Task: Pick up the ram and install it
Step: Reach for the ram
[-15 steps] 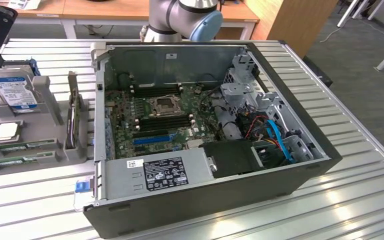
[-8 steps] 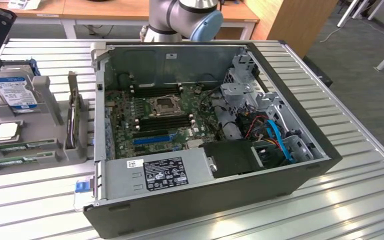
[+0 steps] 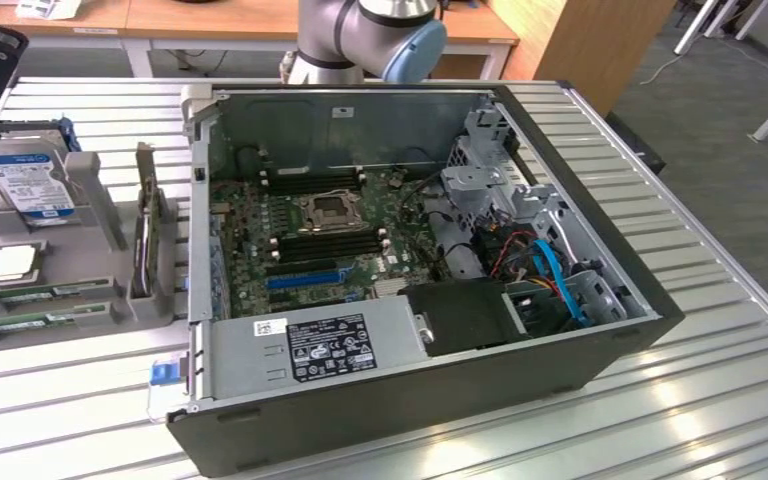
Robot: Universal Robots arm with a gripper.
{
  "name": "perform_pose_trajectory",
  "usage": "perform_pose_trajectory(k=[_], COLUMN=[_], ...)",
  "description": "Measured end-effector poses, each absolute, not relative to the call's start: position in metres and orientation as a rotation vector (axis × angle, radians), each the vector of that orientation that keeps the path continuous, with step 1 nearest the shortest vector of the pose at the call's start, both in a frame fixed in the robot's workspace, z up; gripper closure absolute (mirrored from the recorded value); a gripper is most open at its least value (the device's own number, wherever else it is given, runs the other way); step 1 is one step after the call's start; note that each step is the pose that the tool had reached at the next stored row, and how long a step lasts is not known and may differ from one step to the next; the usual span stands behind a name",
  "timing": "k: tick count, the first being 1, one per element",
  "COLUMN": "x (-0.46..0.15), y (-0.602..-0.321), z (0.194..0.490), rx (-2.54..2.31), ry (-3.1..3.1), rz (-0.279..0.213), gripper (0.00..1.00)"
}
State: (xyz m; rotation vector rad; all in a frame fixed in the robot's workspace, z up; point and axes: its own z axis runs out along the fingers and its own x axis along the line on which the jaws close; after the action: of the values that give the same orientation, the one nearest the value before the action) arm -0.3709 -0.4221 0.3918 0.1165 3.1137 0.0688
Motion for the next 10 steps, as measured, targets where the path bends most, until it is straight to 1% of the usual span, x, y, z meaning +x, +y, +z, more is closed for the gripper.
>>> perform_pose_trajectory(k=[10], x=[-0.371], y=[-0.437], z=[0.392], rx=[0.117], ry=[3.114], rz=[0.069], gripper=[0.9])
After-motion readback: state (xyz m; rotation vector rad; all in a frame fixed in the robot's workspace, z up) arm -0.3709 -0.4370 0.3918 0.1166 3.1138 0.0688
